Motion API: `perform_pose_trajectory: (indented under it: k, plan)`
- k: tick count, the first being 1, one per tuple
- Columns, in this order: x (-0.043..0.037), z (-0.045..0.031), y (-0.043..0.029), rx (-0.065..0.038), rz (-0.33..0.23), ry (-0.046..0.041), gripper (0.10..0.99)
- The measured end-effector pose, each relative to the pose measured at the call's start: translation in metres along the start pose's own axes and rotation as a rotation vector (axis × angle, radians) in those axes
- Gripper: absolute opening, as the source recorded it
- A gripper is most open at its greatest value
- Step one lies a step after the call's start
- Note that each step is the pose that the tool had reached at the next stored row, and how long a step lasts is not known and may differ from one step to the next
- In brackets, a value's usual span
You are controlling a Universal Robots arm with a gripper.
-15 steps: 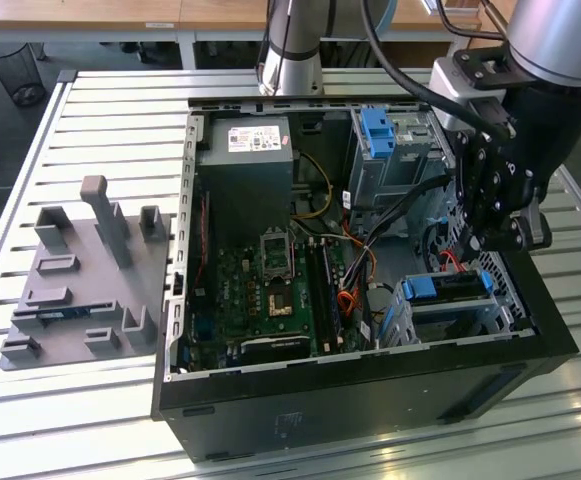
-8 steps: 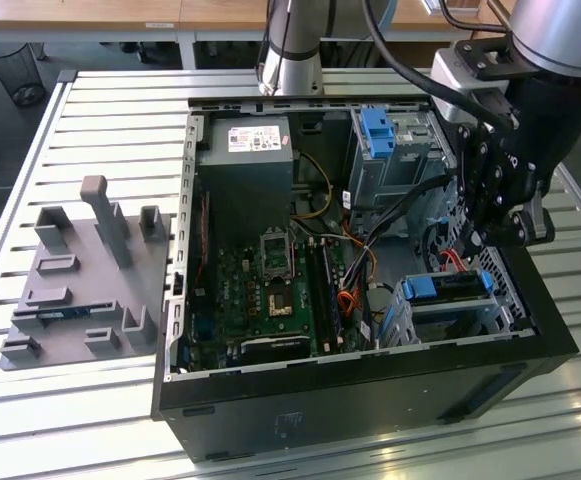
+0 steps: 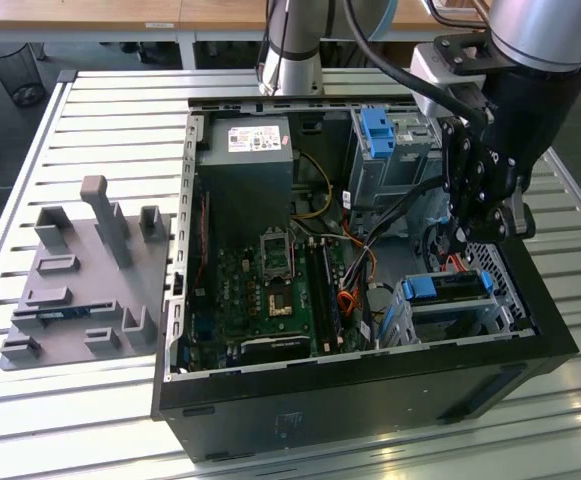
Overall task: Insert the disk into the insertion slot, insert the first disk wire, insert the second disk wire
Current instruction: 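Insert the second disk wire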
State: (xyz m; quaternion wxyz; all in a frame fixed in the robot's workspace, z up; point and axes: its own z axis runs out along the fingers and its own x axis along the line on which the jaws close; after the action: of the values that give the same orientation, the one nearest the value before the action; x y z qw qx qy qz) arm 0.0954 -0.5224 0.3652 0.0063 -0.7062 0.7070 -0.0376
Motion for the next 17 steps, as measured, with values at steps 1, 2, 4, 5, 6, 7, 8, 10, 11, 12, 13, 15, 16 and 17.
perform_pose_trajectory:
  k: [1,2,4,5,6,7,8,10,11,12,13,15,16,17]
  plan:
    - [-0.001,-0.0004,0.0,0.0,0.0,-0.0001,0.106]
    - [-0.0019,-0.001,0.0,0.0,0.0,-0.0001,0.106]
    - [-0.0039,-0.0025,0.0,0.0,0.0,-0.0004,0.106]
    - [-0.0051,-0.0035,0.0001,0.0,0.0,-0.0009,0.106]
    - [-0.0061,-0.0046,0.0001,0.0,0.0,-0.0014,0.106]
    - [-0.0072,-0.0056,0.0,0.0,0.0,-0.0017,0.106]
    - [-0.0082,-0.0066,0.0,-0.001,0.0,-0.0017,0.106]
    - [-0.0104,-0.0082,-0.0001,-0.003,0.0,-0.0018,0.106]
    - [-0.0122,-0.0086,-0.0001,-0.005,0.0,-0.0018,0.106]
    - [-0.0142,-0.0087,0.0,-0.007,0.0,-0.0018,0.106]
    - [-0.0163,-0.0088,0.0,-0.009,0.0,-0.0017,0.106]
    - [-0.0204,-0.009,-0.0001,-0.014,-0.001,-0.0018,0.106]
    - [-0.0222,-0.009,-0.0001,-0.018,-0.001,-0.0019,0.106]
    - [-0.0232,-0.0091,-0.0002,-0.023,-0.001,-0.0018,0.106]
